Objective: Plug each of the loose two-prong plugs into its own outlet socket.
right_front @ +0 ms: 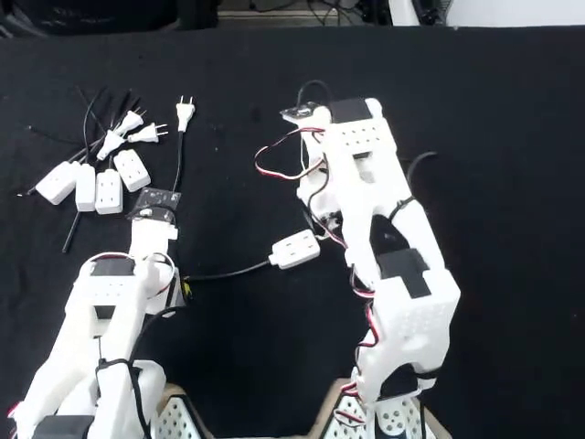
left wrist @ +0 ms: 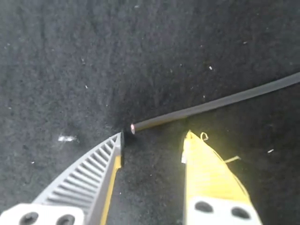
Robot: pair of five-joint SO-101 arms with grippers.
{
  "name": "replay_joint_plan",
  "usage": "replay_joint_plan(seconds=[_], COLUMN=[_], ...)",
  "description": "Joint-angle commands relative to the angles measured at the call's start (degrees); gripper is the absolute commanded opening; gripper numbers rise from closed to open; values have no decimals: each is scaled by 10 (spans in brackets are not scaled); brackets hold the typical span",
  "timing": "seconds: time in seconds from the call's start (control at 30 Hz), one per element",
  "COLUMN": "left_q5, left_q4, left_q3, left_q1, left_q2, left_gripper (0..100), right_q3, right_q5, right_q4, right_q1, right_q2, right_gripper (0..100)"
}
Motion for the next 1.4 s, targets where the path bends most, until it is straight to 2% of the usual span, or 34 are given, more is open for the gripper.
replay_joint_plan(seconds=[0.0, 0.23, 0.73, 1.1, 1.37], left_q5=[-2, -2, -2, -2, -2], left_q4=[1, 1, 2, 2, 2], left_q3=[12, 12, 13, 13, 13], left_q1=[22, 22, 22, 22, 22], left_q2=[-4, -4, -4, -4, -4], left_gripper=[220, 220, 220, 220, 220], right_q3=[-31, 7, 40, 24, -10], right_q5=[-8, -11, -75, -77, -77], right_q4=[22, 22, 21, 20, 21], right_q1=[3, -43, -44, -43, -43], right_q2=[-7, -5, -4, 2, 79], right_gripper=[10, 10, 10, 10, 10])
